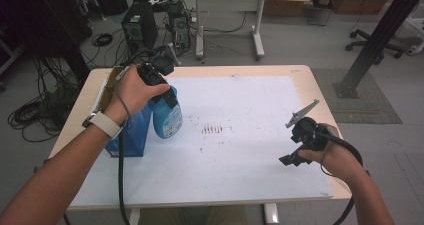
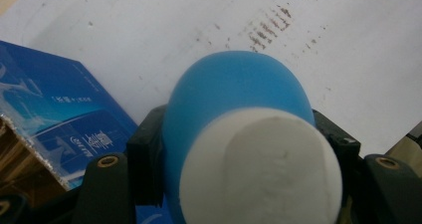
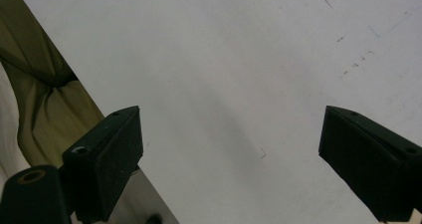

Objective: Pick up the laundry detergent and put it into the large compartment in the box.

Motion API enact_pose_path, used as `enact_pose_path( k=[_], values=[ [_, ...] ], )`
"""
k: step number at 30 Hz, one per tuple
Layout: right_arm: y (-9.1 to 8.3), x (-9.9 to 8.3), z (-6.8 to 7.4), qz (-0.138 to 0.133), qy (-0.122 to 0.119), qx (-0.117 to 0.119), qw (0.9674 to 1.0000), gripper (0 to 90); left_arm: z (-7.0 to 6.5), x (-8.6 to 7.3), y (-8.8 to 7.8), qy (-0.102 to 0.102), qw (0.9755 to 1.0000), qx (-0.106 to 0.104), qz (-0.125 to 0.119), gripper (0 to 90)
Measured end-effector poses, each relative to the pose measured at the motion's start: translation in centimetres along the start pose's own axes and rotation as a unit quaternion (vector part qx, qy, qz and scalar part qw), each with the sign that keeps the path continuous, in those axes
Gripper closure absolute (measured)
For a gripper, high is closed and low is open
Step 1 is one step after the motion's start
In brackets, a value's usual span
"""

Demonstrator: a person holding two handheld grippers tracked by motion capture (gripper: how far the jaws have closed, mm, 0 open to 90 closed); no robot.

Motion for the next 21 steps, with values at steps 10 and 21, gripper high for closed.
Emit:
enact_pose_path(
  k=[10, 21],
  values=[
    [0.1, 0.2, 0.1, 0.002, -0.002, 0.001, 1.0, 10.5, 0.1, 0.0, -1.3, -0.021, 0.9998, 0.004, -0.001, 37.4],
    [0.0, 0.1, 0.1, 0.003, -0.003, 0.0, 1.0, 10.5, 0.2, 0.3, -3.4, -0.033, 0.9993, 0.011, -0.01, 37.4]
  ],
)
Point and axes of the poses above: each handheld gripper's, and its own axes: y roughly forward along the jaws, x roughly out of its top, z roughly to its left, the point moved 8 cm from there along y, roughly forward along the jaws, and after that the axes turned 11 degrees about z, right-handed, at the moved point
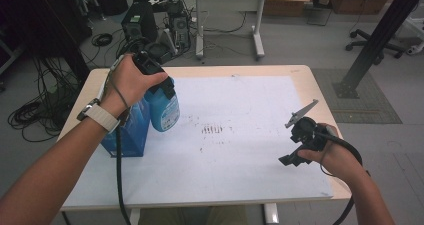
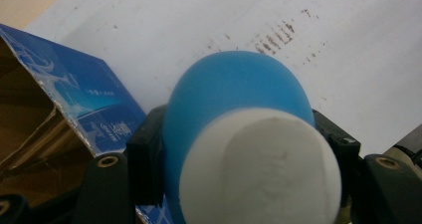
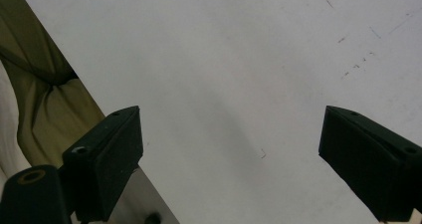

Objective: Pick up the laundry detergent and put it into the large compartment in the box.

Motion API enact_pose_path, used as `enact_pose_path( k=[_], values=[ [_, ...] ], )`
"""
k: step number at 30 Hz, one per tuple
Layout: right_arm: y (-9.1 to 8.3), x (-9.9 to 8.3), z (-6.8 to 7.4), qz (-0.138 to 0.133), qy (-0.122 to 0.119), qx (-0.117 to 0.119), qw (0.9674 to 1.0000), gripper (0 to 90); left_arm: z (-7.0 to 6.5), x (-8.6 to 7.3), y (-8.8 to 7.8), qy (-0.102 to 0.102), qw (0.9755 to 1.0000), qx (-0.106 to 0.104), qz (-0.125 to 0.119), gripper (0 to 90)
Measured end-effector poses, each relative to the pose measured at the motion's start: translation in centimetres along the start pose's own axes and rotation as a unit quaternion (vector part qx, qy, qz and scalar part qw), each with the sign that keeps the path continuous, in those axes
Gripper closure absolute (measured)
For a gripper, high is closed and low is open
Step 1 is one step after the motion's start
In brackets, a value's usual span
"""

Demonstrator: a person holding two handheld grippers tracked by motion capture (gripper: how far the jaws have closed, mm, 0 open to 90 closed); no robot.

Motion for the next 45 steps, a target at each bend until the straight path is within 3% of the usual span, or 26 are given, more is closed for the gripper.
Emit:
enact_pose_path(
  k=[23, 45],
  values=[
    [-0.1, 0.2, 0.1, -0.003, -0.007, 0.001, 1.0, 10.5, 0.4, 0.4, -3.1, -0.045, 0.999, 0.002, -0.003, 37.4],
    [0.0, 0.0, 0.1, -0.007, -0.008, 0.001, 0.9999, 10.5, 1.6, 0.7, -6.0, -0.096, 0.9953, 0.0, -0.015, 37.4]
  ],
)
Point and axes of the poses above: each handheld gripper's, and its own axes: y roughly forward along the jaws, x roughly out of its top, z roughly to its left, the point moved 8 cm from there along y, roughly forward along the jaws, and after that the axes turned 11 degrees about z, right-handed, at the moved point
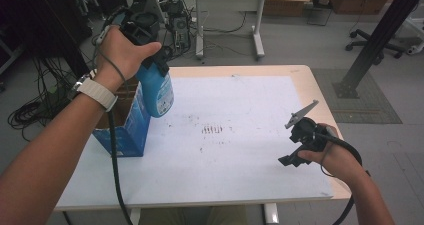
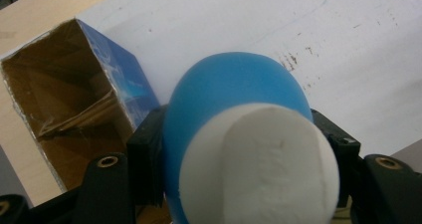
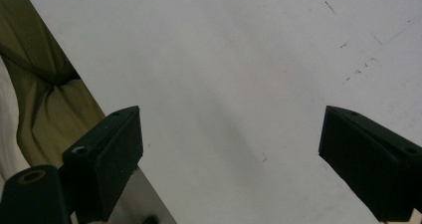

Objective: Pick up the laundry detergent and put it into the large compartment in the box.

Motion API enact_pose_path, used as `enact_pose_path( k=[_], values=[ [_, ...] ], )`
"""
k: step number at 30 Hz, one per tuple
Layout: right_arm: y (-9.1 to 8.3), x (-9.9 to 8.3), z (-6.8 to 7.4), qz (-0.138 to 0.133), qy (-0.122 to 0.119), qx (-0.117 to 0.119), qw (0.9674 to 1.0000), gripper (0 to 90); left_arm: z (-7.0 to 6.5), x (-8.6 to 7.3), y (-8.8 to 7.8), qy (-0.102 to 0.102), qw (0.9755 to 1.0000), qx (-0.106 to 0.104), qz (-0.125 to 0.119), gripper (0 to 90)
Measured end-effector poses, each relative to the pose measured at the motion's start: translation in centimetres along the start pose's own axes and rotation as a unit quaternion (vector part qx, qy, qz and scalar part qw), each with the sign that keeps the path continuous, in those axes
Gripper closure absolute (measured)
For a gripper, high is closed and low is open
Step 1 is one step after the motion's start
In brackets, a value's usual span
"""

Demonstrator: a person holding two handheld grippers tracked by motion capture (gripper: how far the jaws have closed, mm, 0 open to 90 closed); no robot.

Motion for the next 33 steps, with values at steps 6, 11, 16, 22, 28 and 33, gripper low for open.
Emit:
enact_pose_path(
  k=[6, 11, 16, 22, 28, 33],
  values=[
    [-0.2, -0.1, -0.2, -0.003, -0.001, -0.001, 1.0, 10.5, 0.5, 0.1, -0.8, -0.016, 0.9999, 0.004, -0.005, 37.4],
    [-0.1, -0.2, -0.2, -0.002, -0.001, -0.001, 1.0, 10.5, 1.0, 0.1, -1.3, -0.032, 0.9994, 0.0, -0.009, 37.4],
    [0.1, -0.2, -0.2, -0.003, -0.002, 0.001, 1.0, 10.5, 1.4, 0.2, -2.0, -0.042, 0.999, 0.001, -0.011, 37.4],
    [0.2, -0.1, -0.3, -0.003, -0.002, 0.002, 1.0, 10.5, 2.2, 0.1, -2.9, -0.058, 0.9982, 0.001, -0.017, 37.4],
    [0.3, 0.2, -0.2, -0.003, -0.004, 0.003, 1.0, 10.5, 2.8, -0.1, -3.2, -0.07, 0.9974, 0.005, -0.018, 37.4],
    [0.4, 0.4, -0.1, -0.002, -0.007, 0.004, 1.0, 10.5, 3.2, -0.3, -3.7, -0.077, 0.9969, 0.002, -0.017, 37.4]
  ],
)
Point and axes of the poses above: each handheld gripper's, and its own axes: y roughly forward along the jaws, x roughly out of its top, z roughly to its left, the point moved 8 cm from there along y, roughly forward along the jaws, and after that the axes turned 11 degrees about z, right-handed, at the moved point
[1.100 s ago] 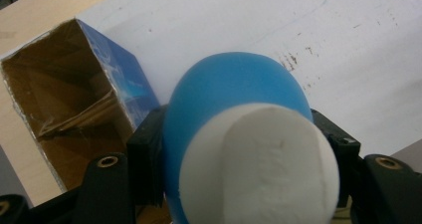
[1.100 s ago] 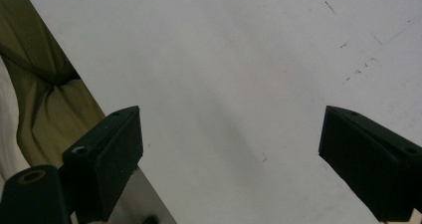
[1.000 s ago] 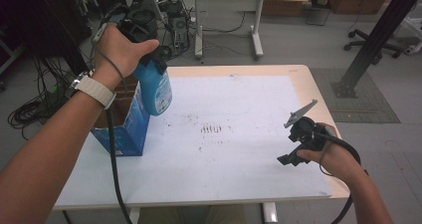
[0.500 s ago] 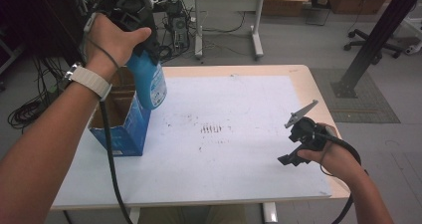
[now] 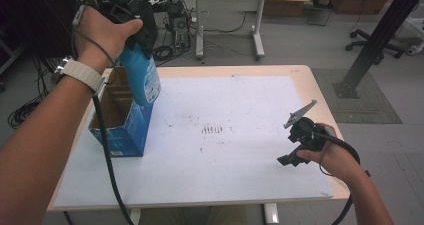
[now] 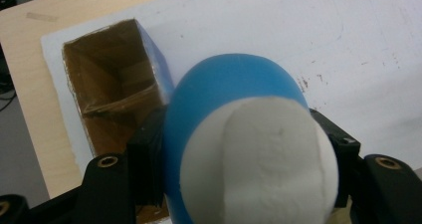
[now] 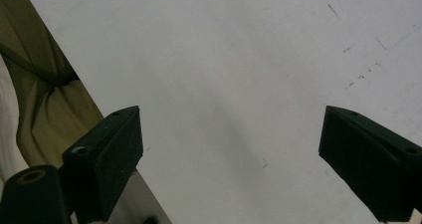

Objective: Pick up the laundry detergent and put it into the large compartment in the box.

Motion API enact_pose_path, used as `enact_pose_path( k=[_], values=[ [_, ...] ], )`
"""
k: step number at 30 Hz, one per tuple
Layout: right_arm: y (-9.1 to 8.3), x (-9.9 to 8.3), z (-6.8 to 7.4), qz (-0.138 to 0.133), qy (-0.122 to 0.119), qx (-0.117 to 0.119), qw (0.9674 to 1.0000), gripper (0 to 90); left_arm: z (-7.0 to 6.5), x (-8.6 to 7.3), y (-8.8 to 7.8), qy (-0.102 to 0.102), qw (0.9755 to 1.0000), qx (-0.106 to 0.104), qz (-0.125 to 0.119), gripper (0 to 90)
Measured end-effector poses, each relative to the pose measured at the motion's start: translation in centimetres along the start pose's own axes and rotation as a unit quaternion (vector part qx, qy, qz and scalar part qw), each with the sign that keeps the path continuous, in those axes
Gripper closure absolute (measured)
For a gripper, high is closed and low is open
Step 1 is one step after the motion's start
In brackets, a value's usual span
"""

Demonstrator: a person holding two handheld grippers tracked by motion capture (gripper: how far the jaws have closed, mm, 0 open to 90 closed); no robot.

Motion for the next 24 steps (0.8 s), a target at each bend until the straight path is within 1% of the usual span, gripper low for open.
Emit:
enact_pose_path(
  k=[3, 9, 13, 17, 24],
  values=[
    [-0.1, 0.1, 0.0, -0.002, -0.001, -0.001, 1.0, 10.4, 0.3, 0.0, -0.3, -0.007, 1.0, -0.001, -0.004, 37.4],
    [-0.1, 0.0, 0.0, -0.001, -0.001, -0.001, 1.0, 10.4, 1.2, -0.1, -0.7, -0.021, 0.9998, 0.001, -0.005, 37.4],
    [-0.2, 0.0, -0.1, -0.002, -0.001, -0.001, 1.0, 10.5, 1.7, -0.3, -1.0, -0.026, 0.9997, 0.001, -0.005, 37.4],
    [-0.3, 0.0, -0.1, -0.003, -0.001, -0.002, 1.0, 10.5, 2.4, -0.4, -1.2, -0.038, 0.9992, 0.002, -0.008, 37.4],
    [-0.2, 0.2, 0.0, -0.001, -0.002, -0.001, 1.0, 10.5, 3.5, -0.8, -1.4, -0.05, 0.9987, 0.006, -0.006, 37.4]
  ],
)
Point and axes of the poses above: each handheld gripper's, and its own axes: y roughly forward along the jaws, x roughly out of its top, z roughly to its left, the point moved 8 cm from there along y, roughly forward along the jaws, and after that the axes turned 11 degrees about z, right-handed, at the moved point
